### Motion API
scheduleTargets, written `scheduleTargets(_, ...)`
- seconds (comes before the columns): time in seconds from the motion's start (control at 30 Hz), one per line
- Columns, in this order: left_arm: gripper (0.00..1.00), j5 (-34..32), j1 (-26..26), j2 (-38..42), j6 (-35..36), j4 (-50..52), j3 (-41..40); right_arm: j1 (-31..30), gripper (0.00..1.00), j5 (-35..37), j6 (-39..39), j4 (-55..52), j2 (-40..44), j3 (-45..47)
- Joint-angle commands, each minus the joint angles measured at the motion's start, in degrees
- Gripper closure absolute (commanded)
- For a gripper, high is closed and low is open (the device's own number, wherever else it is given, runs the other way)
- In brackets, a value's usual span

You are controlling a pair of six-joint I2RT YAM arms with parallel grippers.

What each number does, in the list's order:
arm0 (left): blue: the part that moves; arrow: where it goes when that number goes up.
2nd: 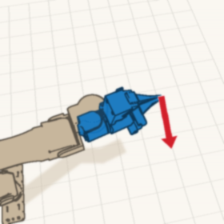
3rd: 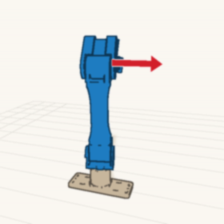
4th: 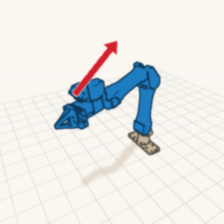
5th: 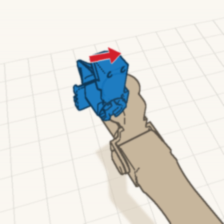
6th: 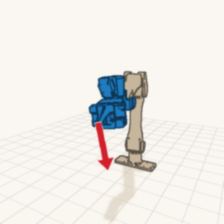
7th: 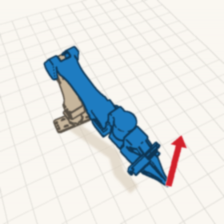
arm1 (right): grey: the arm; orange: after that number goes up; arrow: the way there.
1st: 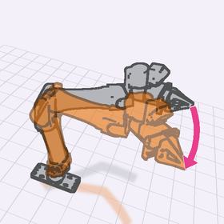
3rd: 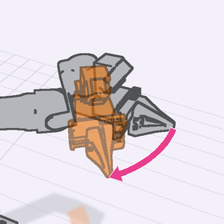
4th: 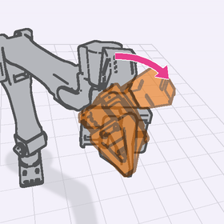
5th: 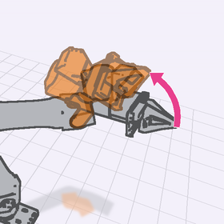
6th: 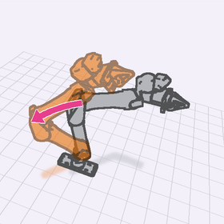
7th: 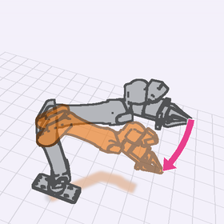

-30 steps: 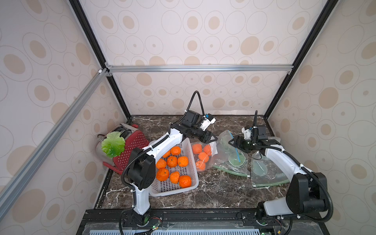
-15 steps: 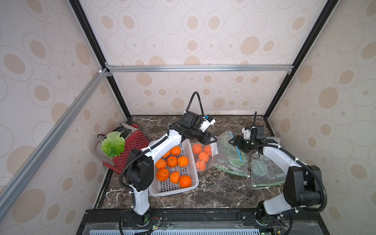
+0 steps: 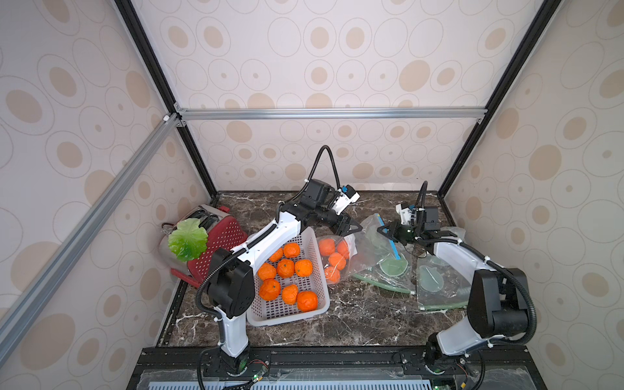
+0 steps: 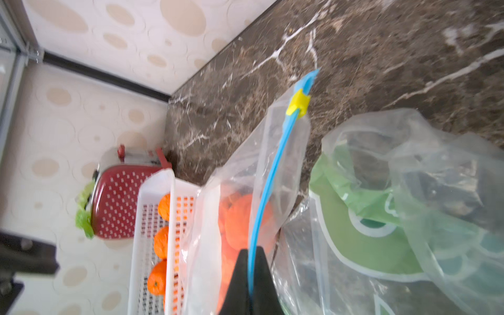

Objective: Open the zip-top bag and take out the orange
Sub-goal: Adjust the zipper food storage bag at the center of the board.

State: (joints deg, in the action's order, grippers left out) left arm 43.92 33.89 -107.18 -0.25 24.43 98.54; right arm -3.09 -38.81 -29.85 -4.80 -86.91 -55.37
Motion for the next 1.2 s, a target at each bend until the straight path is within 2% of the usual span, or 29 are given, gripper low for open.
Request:
scheduleTargets(0.0, 0.37, 1.39, -0.39, -1.75, 5.32, 3.0, 4.18, -0.88, 1.0, -2.29, 6.13, -0.81, 6.61, 4.84)
scheduleTargets(0.13, 0.25, 2.15, -0.75, -4.89, 13.06, 9.66, 9.22, -3.96, 1.0, 0.66, 14.24, -3.71, 16.74, 12.13)
scheduleTargets(0.33, 0.17, 8.21, -0.7, -14.01, 26.46, 24.95, 22.5, -10.15, 1.0, 2.98, 23.5, -5.74, 28.5, 17.56)
scheduleTargets(0.47, 0.11, 11.55, -0.75, -17.88, 35.13, 30.85, 27.84, -10.79, 1.0, 1.14, 27.61, -6.64, 32.35, 18.91)
scheduleTargets(0.7, 0.04, 22.31, -1.11, -20.0, 55.33, 38.38, 28.57, -12.61, 1.0, -1.21, 36.62, -12.85, 33.67, 18.19)
scheduleTargets(0.83, 0.02, 24.68, -1.09, -22.7, 56.52, 37.89, 31.67, -14.41, 0.99, -1.09, 43.12, -21.77, 33.99, 15.21)
scheduleTargets(0.93, 0.02, 23.32, -1.1, -24.07, 56.44, 36.83, 32.3, -14.45, 0.97, 3.89, 47.0, -30.41, 35.46, 12.27)
scheduleTargets(0.97, 0.03, 23.54, -1.1, -24.25, 55.49, 35.51, 31.88, -14.41, 0.94, 5.66, 46.52, -31.66, 36.39, 12.1)
scheduleTargets(1.0, 0.03, 24.45, -1.05, -24.61, 54.2, 33.81, 31.55, -14.4, 0.86, 7.6, 45.46, -32.51, 37.54, 12.09)
scheduleTargets(1.03, 0.04, 25.23, -1.06, -24.96, 53.49, 32.88, 31.37, -14.4, 0.71, 9.09, 44.35, -32.77, 38.83, 12.36)
scheduleTargets(1.13, 0.06, 27.17, -1.11, -24.95, 52.44, 31.15, 30.5, -14.43, 0.42, 16.49, 33.5, -30.43, 42.69, 13.97)
scheduleTargets(1.17, 0.06, 27.64, -1.11, -24.74, 51.73, 30.15, 29.93, -14.33, 0.36, 18.26, 30.38, -30.32, 43.65, 14.18)
